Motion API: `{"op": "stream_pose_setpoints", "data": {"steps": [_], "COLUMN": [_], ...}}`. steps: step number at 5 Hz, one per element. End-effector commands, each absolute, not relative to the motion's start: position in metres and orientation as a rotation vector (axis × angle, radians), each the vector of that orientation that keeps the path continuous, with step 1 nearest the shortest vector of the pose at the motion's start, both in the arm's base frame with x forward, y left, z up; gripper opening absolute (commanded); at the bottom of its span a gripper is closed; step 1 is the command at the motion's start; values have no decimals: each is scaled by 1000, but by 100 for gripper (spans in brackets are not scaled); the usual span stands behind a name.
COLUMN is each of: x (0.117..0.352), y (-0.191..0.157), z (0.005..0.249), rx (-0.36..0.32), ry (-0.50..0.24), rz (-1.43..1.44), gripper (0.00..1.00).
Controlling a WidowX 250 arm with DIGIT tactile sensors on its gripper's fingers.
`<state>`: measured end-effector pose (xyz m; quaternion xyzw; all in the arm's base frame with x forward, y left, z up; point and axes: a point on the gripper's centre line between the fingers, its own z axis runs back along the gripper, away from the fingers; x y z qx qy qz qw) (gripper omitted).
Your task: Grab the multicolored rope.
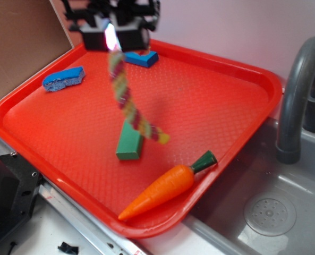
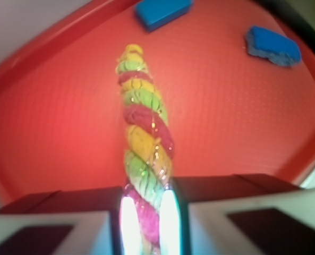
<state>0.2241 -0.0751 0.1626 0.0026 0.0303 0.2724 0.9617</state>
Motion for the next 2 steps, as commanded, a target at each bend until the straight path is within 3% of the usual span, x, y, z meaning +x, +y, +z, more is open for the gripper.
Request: {"op": "stream_pose_setpoints", "data": {"steps": [1,2], "x": [208,201], "y": [-50,-50], "z": [227,227], "rx": [-67,32], "ry": [4,-94], "rz": [367,433], "gripper": [0,0]}}
